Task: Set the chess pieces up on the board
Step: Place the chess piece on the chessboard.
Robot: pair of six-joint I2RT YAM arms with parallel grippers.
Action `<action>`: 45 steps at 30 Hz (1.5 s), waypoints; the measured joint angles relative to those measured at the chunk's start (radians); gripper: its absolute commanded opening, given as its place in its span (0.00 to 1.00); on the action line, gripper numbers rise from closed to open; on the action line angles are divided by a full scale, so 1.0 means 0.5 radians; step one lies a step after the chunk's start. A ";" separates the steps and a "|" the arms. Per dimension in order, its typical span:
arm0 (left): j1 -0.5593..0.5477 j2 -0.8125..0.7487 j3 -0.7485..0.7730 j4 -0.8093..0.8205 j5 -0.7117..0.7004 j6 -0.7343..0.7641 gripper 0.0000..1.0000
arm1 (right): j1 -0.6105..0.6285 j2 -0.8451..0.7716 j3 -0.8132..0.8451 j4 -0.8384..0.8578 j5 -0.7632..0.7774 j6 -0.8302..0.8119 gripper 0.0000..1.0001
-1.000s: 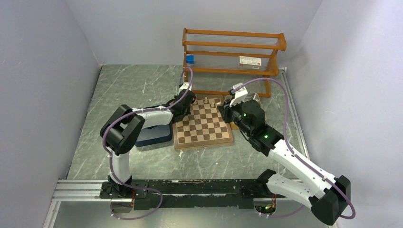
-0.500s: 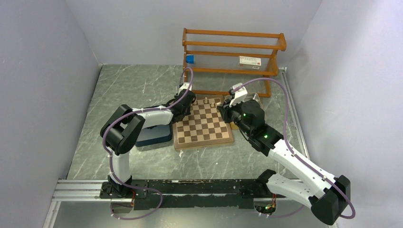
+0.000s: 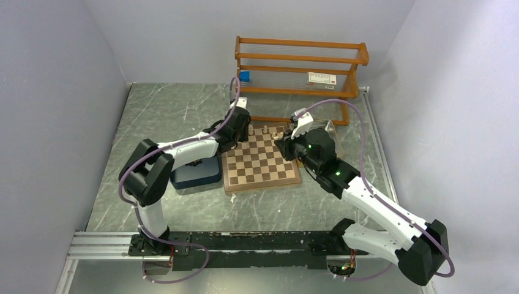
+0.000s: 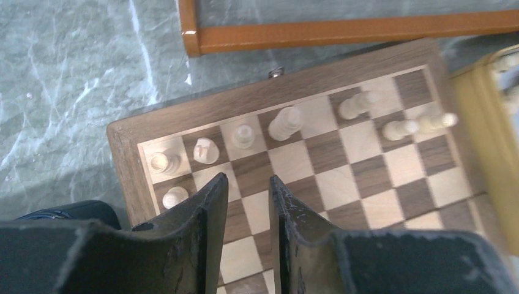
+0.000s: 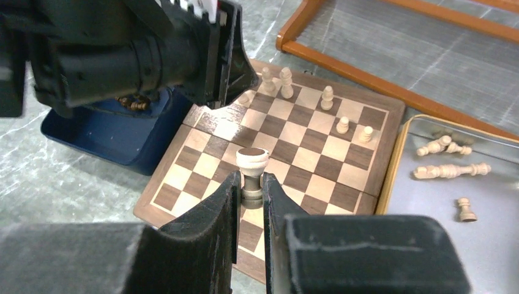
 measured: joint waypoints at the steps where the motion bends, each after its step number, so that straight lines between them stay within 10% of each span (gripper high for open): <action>1: -0.001 -0.024 0.008 -0.018 0.028 -0.012 0.37 | 0.000 0.015 0.000 -0.002 -0.016 0.011 0.14; 23: 0.198 -0.707 -0.152 -0.266 2.094 -0.512 0.53 | -0.002 -0.011 -0.214 0.325 -0.684 -0.167 0.14; 45: 0.208 -0.641 -0.241 -0.082 2.476 -0.725 0.49 | -0.009 0.098 -0.195 0.362 -0.738 -0.228 0.14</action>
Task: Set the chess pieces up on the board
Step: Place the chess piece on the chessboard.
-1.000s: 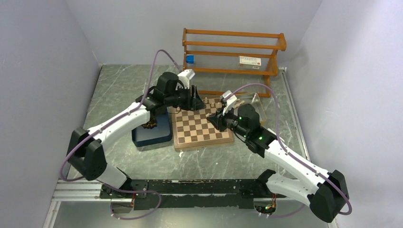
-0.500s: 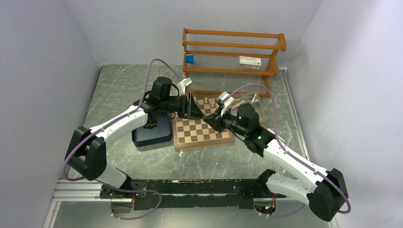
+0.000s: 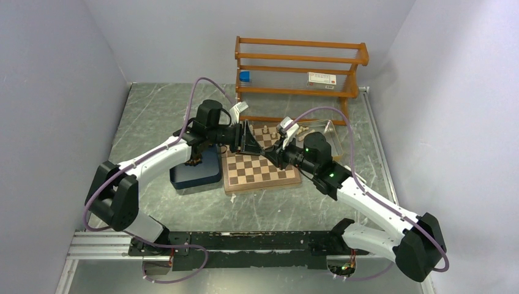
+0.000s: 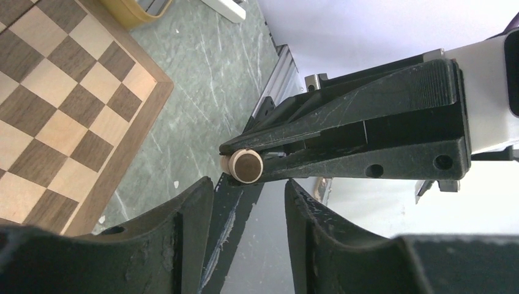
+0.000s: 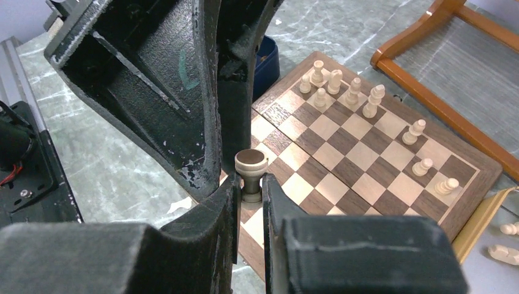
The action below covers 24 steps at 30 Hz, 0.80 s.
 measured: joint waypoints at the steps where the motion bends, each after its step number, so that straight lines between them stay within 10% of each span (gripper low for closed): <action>1: 0.000 0.002 0.000 -0.003 0.000 -0.002 0.48 | -0.002 0.005 0.000 0.001 -0.001 -0.005 0.14; 24: 0.000 -0.052 -0.042 0.019 -0.195 -0.127 0.51 | -0.001 0.048 0.000 0.002 -0.099 -0.021 0.14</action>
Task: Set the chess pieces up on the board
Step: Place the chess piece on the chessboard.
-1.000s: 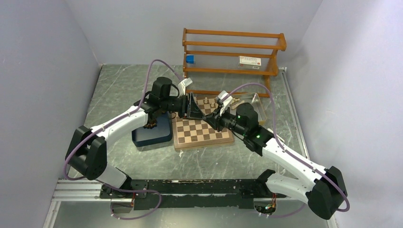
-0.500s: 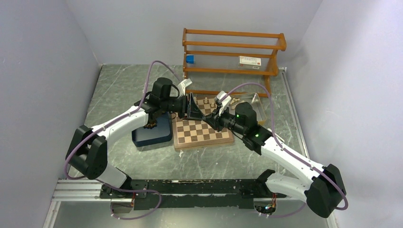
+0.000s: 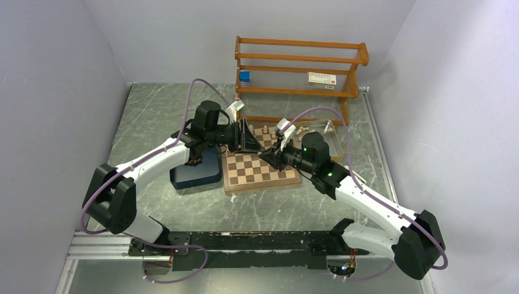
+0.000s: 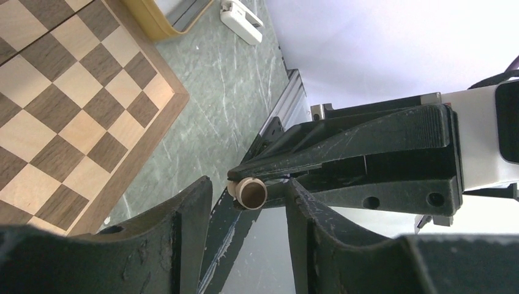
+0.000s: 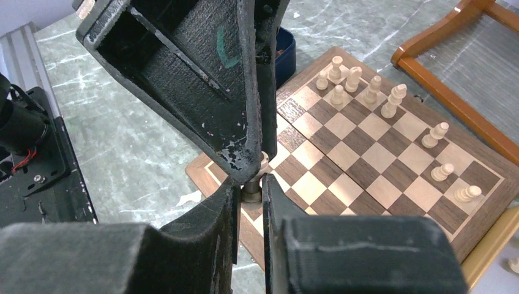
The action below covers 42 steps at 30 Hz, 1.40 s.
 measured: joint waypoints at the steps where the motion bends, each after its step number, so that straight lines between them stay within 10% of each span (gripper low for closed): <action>1: 0.000 0.000 0.000 -0.004 -0.009 0.001 0.50 | 0.000 0.001 0.002 0.000 -0.005 0.000 0.14; 30: 0.054 0.002 -0.133 0.027 -0.126 -0.143 0.17 | 0.011 0.201 0.021 0.076 0.064 0.157 0.18; 42: 0.112 -0.015 -0.259 0.270 -0.094 -0.472 0.14 | -0.005 0.225 -0.098 0.359 0.179 0.484 0.49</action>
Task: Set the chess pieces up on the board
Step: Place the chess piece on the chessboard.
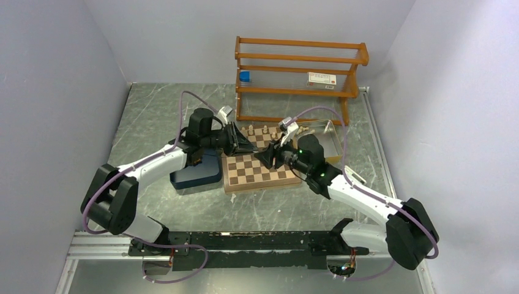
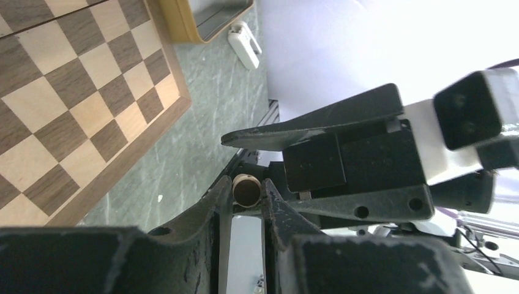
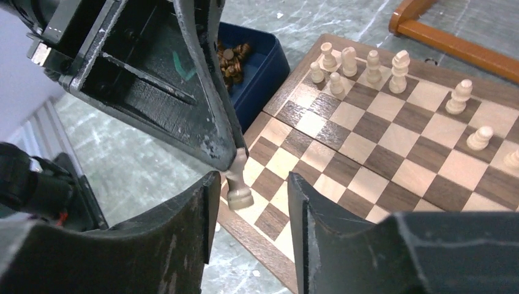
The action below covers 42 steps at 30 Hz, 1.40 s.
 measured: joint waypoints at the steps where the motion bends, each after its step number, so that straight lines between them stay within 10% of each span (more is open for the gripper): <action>1: 0.008 -0.005 -0.024 0.047 0.005 -0.047 0.14 | -0.005 -0.020 -0.033 0.035 0.010 0.054 0.51; 12: 0.038 -0.040 -0.291 0.745 0.018 -0.636 0.12 | -0.020 -0.209 -0.298 0.601 0.080 0.835 0.63; 20: 0.038 -0.048 -0.455 1.204 0.014 -1.002 0.11 | -0.020 -0.189 -0.299 0.773 0.150 1.135 0.40; 30: 0.038 -0.047 -0.550 1.501 -0.007 -1.211 0.10 | -0.022 -0.121 -0.322 0.865 0.156 1.299 0.46; 42: 0.038 -0.045 -0.598 1.599 -0.052 -1.286 0.08 | -0.021 -0.101 -0.346 0.932 0.150 1.368 0.15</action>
